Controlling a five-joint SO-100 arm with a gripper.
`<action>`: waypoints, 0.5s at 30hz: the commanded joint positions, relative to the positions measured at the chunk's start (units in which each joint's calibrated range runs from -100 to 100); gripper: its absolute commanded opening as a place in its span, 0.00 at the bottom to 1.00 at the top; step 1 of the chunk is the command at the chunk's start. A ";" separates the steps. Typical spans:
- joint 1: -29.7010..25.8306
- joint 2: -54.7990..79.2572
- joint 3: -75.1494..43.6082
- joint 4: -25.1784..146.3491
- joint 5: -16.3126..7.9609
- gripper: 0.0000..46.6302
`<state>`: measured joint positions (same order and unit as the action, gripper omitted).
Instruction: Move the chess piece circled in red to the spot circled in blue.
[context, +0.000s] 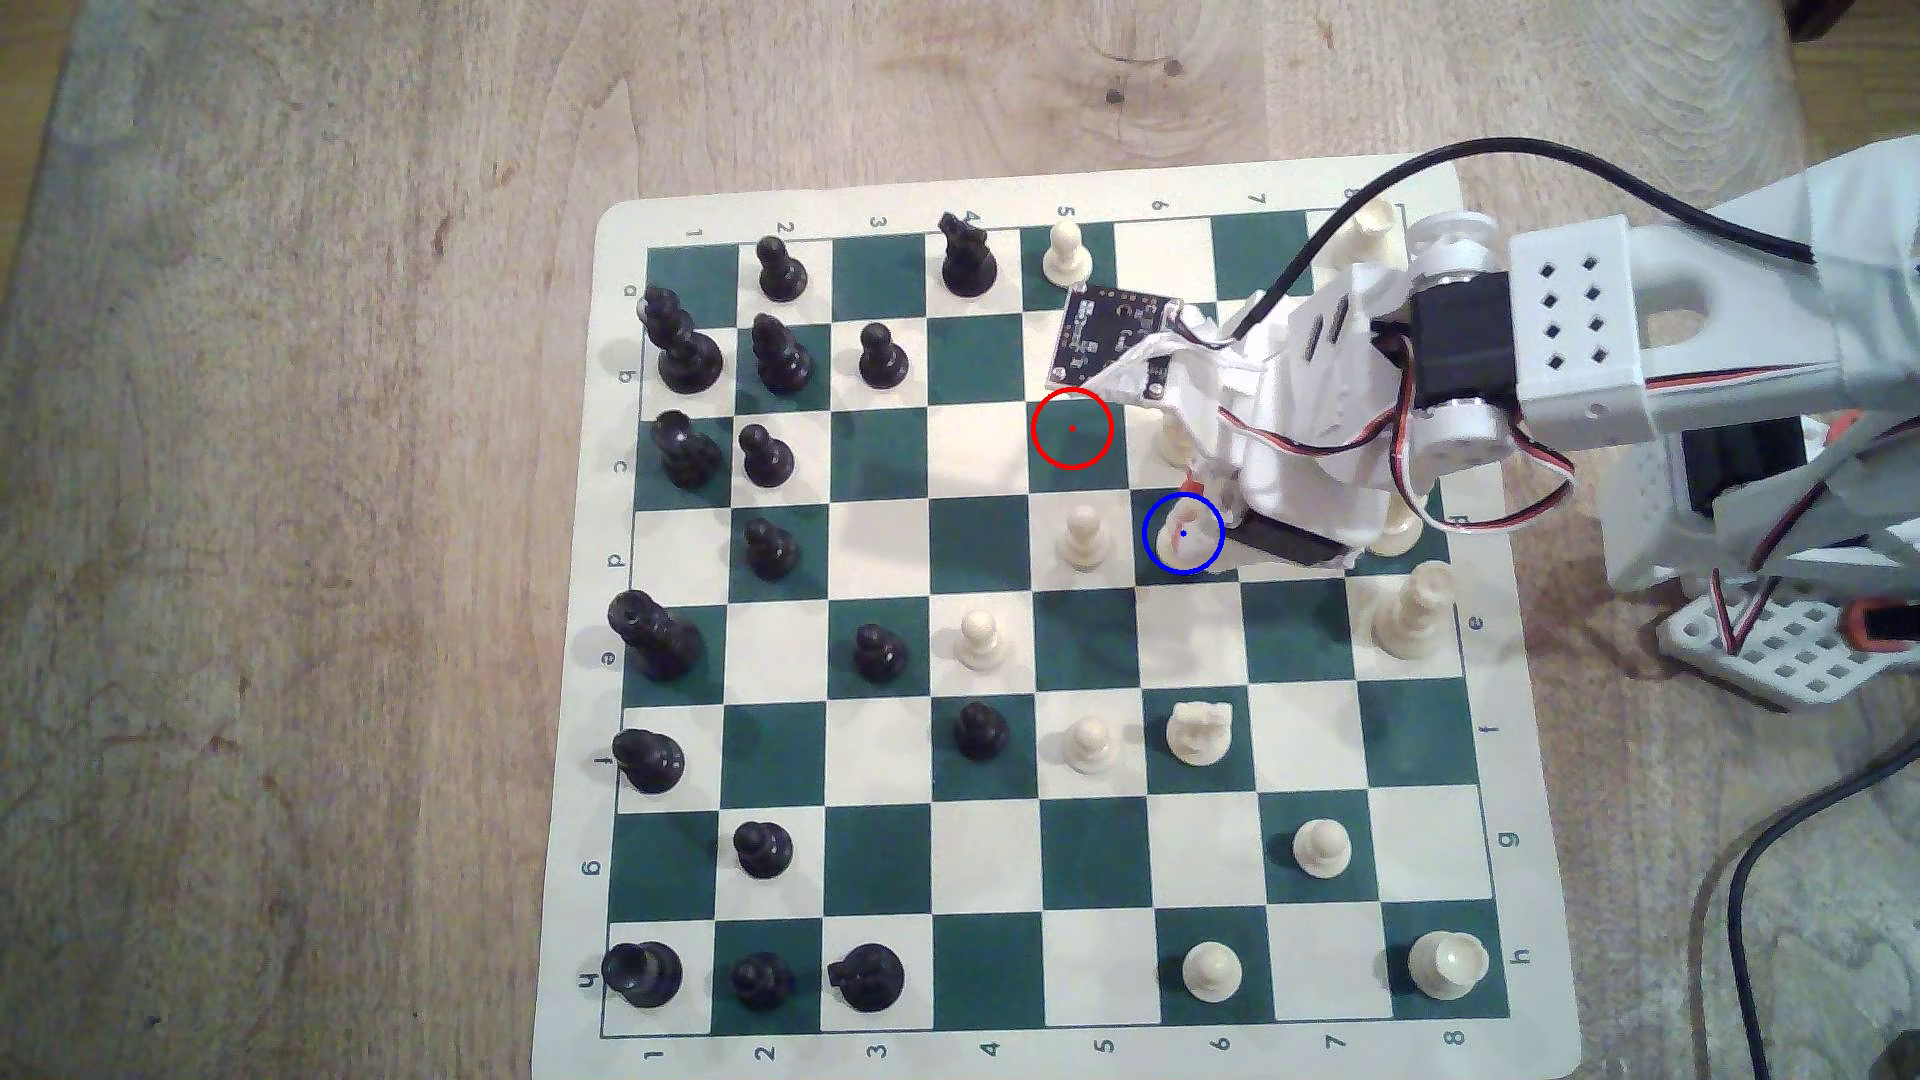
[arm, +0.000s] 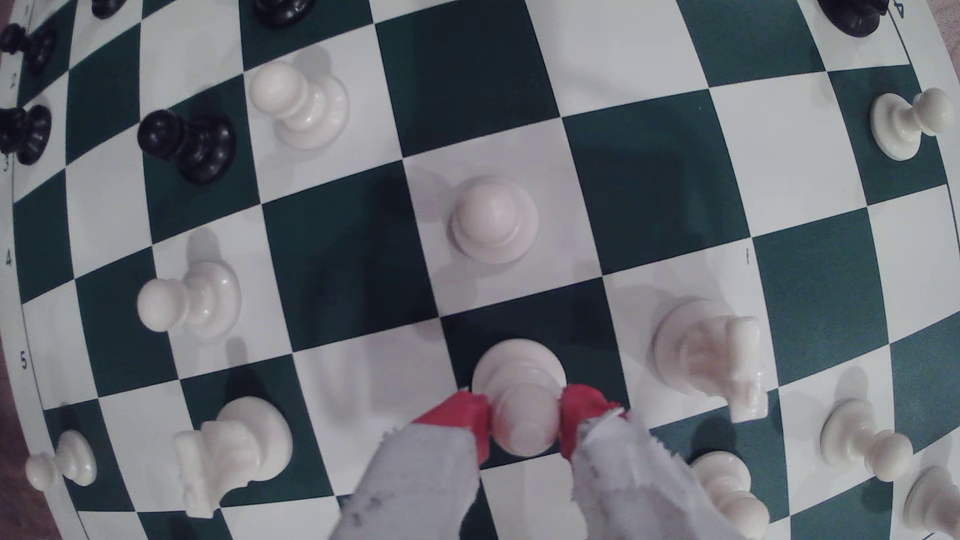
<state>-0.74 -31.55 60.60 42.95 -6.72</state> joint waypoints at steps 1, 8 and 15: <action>1.32 0.14 -0.31 -1.02 0.68 0.01; 2.58 0.48 -0.22 -1.67 1.07 0.01; 1.87 1.83 -0.03 -2.90 0.98 0.01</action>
<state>1.62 -29.95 60.60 40.72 -5.69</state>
